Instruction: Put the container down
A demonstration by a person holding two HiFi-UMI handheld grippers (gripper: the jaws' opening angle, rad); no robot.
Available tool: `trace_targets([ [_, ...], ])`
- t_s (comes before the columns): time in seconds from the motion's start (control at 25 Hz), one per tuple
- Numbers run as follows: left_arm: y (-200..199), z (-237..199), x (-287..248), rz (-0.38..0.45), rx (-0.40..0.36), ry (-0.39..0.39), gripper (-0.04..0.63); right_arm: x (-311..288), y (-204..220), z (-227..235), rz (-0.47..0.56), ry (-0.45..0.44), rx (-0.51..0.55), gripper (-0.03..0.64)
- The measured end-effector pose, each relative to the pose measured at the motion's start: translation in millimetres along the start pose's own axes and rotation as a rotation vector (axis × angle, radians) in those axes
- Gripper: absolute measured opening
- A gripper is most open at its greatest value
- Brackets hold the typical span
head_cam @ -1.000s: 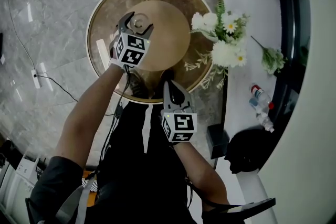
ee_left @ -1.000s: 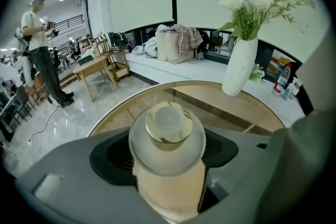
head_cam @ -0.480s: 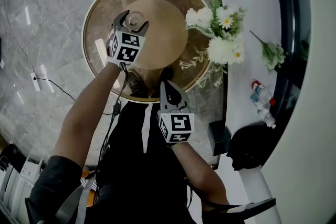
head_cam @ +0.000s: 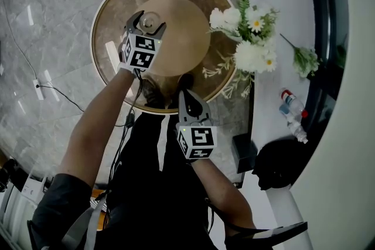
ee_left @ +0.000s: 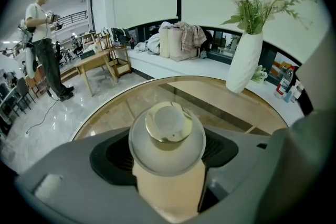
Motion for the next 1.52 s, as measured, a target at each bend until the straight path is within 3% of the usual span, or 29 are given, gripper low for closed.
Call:
trace_targets([
  [0.52, 3, -2, 7, 0.013, 0.061, 0.038, 0.345, 2, -11, -8, 0.020, -0.005, 0.014, 0.008],
  [0.68, 3, -5, 32, 0.007, 0.124, 0.019, 0.345, 4, -23, -17, 0.036, -0.021, 0.029, 0.008],
  [1.08, -15, -9, 159, 0.109, 0.432, -0.079, 0.345, 24, -85, -46, 0.111, -0.081, 0.097, 0.008],
  [1.36, -67, -1, 285, 0.253, 0.547, -0.126, 0.342, 57, -134, -57, 0.174, -0.100, 0.129, 0.008],
  [1.52, -97, 2, 335, 0.326, 0.553, -0.146, 0.293, 76, -166, -65, 0.229, -0.106, 0.173, 0.008],
])
Point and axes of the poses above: the fingertips, and each gripper's own axes: x backward along the fingers, z to its right, y out of its underside, the point moved 2 cm from there along x, backward along the fingers, and after that the axes turned 7 degrees about z, right-handed, at the moved point
